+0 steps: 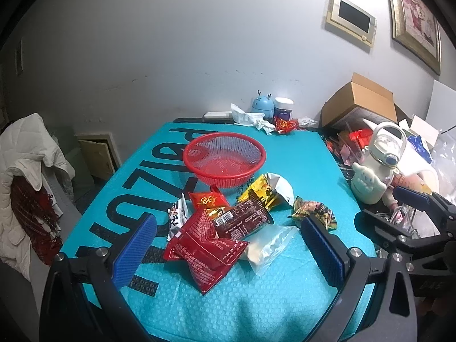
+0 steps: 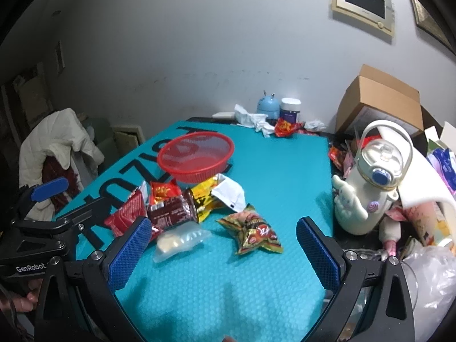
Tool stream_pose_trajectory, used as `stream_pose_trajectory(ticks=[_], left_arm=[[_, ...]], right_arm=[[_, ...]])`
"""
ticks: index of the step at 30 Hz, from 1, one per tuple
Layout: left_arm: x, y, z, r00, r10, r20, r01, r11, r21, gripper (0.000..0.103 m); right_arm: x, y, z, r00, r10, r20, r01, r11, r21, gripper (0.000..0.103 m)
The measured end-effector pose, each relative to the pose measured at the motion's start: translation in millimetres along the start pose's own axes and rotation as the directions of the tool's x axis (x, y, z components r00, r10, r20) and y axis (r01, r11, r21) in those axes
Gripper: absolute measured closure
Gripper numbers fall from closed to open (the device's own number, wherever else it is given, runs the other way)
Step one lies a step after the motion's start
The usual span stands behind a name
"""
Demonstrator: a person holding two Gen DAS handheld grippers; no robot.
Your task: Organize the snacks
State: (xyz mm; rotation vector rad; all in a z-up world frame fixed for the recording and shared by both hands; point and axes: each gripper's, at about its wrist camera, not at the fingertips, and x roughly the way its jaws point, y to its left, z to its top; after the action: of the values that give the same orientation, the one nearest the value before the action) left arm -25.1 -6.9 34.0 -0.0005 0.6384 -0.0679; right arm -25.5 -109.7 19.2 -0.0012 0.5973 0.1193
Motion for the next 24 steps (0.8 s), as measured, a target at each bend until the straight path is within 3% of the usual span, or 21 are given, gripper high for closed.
stream_pose_trajectory(ticks=[13, 24], left_arm=[[18, 4, -18, 0.999, -0.029, -0.039, 0.028, 0.999, -0.022, 0.0], [53, 19, -33, 0.988, -0.093, -0.127, 0.083, 0.993, -0.078, 0.0]], right_arm=[[20, -1, -17, 0.997, 0.063, -0.042, -0.065, 0.997, -0.035, 0.001], [61, -7, -34, 0.983, 0.115, -0.14, -0.116, 0.993, 0.005, 0.009]])
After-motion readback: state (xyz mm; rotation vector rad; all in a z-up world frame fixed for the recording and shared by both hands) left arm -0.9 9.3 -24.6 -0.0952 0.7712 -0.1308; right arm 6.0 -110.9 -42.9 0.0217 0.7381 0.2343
